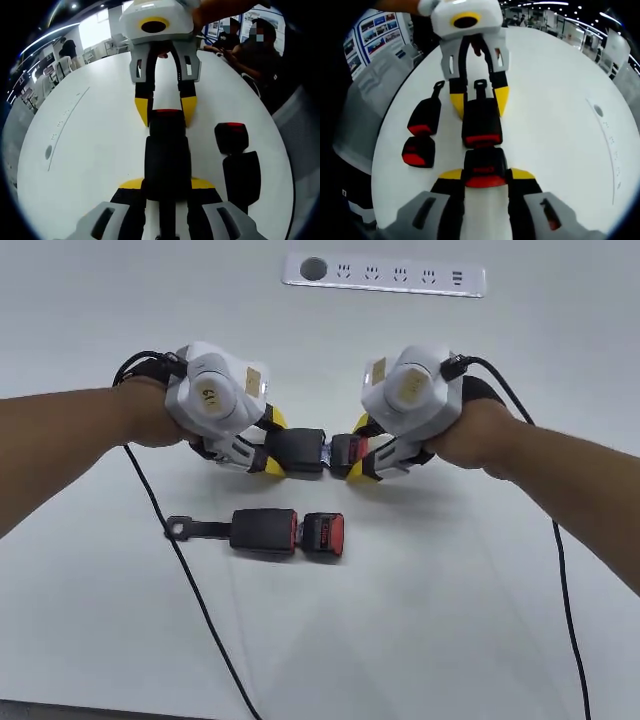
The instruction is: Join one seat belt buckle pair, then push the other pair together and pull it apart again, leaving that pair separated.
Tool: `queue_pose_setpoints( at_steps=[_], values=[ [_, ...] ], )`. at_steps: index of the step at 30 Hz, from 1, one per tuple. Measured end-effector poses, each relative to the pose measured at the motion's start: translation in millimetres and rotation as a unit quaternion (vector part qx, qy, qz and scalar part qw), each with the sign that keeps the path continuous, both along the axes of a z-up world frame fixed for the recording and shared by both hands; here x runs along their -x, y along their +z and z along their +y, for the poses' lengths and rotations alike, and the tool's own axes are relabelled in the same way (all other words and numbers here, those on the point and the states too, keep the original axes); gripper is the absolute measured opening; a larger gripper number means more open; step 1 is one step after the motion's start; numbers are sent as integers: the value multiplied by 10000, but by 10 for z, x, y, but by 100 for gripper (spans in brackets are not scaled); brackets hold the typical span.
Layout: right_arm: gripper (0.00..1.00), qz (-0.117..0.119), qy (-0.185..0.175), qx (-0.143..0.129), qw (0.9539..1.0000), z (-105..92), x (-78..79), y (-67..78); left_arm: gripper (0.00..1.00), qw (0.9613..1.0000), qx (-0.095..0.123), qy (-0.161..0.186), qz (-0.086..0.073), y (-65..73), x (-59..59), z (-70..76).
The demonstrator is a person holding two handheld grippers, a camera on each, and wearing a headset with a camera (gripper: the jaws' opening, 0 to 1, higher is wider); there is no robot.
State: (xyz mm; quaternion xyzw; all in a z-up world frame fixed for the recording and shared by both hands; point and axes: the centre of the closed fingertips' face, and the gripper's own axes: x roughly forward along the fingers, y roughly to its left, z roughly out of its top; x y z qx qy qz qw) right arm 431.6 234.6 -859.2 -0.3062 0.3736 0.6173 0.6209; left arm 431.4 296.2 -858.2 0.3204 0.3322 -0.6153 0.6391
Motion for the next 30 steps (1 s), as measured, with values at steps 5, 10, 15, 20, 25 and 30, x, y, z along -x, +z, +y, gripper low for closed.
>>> queue_pose_setpoints(
  at_steps=[5, 10, 15, 20, 25, 30],
  values=[
    [32, -9, 25, 15, 10000, -1, -7, -5, 32, 10000, -20, -15, 1, 3, 4, -3],
    [32, -10, 49, 35, 10000, -4, -8, -5, 32, 10000, -28, -23, 1, 9, 6, -3],
    [32, -15, 61, 45, 10000, -5, -1, 2, 32, 10000, -28, -25, 2, 10, 6, -1],
    [32, -19, 69, 52, 10000, -10, 9, 11, 32, 10000, -32, -27, 3, 9, 4, 1],
    [32, -5, 87, 8, 10000, -18, 16, 18, 32, 10000, -26, -15, 8, 11, 6, 1],
    [32, -15, 111, -10, 9999, -25, 23, 22, 33, 10000, -35, -27, 9, 7, 4, 3]
  ],
)
